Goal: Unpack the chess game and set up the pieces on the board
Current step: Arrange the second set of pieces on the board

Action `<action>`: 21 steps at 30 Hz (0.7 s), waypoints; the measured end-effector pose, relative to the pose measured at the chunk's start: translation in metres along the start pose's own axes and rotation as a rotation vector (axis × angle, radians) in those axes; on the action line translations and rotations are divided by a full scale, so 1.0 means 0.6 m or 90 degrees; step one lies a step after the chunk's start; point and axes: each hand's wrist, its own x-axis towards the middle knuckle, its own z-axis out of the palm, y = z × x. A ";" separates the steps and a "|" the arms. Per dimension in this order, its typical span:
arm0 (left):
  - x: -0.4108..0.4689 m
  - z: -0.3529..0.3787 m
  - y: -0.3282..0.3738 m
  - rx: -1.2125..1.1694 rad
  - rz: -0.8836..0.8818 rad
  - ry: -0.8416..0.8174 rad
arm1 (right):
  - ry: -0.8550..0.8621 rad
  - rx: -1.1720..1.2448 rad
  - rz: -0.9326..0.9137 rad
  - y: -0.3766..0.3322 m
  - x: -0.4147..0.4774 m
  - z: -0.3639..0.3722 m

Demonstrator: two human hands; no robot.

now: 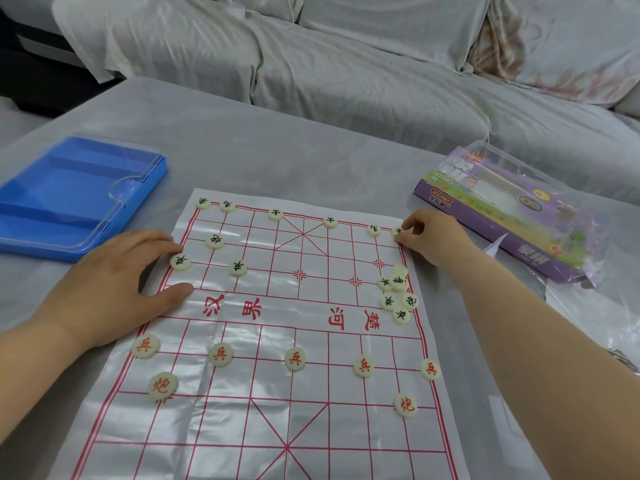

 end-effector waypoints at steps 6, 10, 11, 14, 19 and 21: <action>0.002 0.001 -0.003 0.006 -0.004 -0.007 | 0.052 0.052 -0.024 -0.001 -0.028 -0.015; 0.000 0.001 -0.003 -0.003 0.005 0.009 | -0.056 0.050 -0.109 0.003 -0.085 -0.020; 0.000 0.001 -0.003 -0.001 0.006 0.008 | -0.097 0.038 -0.121 0.004 -0.096 -0.018; -0.001 0.000 0.000 0.003 0.003 0.002 | -0.136 0.035 -0.123 0.003 -0.113 -0.014; 0.000 -0.001 0.000 0.010 -0.003 -0.006 | -0.115 0.037 -0.111 -0.003 -0.113 -0.008; 0.000 -0.001 0.001 0.010 -0.003 -0.003 | -0.112 0.027 -0.094 -0.006 -0.111 -0.004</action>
